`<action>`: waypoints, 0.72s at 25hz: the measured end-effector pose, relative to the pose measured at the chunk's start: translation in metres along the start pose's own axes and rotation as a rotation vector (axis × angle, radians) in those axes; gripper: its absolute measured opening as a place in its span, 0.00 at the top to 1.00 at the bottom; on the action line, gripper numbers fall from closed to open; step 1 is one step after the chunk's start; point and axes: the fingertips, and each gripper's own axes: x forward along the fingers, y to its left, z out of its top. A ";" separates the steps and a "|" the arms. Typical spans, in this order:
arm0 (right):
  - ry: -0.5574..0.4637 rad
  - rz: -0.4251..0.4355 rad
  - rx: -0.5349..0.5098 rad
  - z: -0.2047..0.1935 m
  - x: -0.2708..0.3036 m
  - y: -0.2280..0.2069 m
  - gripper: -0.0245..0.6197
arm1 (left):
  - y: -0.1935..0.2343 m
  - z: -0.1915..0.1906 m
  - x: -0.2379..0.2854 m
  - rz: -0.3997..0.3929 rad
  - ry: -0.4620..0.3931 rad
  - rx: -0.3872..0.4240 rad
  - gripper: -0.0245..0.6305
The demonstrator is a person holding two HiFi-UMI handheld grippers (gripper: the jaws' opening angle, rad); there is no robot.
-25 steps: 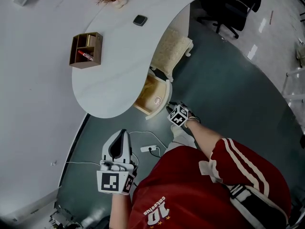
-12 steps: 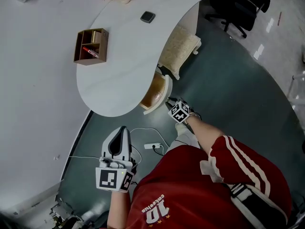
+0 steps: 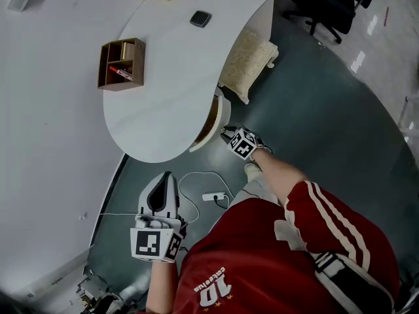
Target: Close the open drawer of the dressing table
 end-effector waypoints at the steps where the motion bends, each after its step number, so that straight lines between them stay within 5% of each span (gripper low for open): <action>1: -0.002 0.006 -0.010 0.003 0.003 0.000 0.80 | 0.001 0.000 0.001 -0.001 0.006 0.009 0.96; 18: -0.057 0.013 -0.106 0.031 0.030 -0.006 0.80 | 0.024 0.003 0.008 -0.009 0.028 0.043 0.96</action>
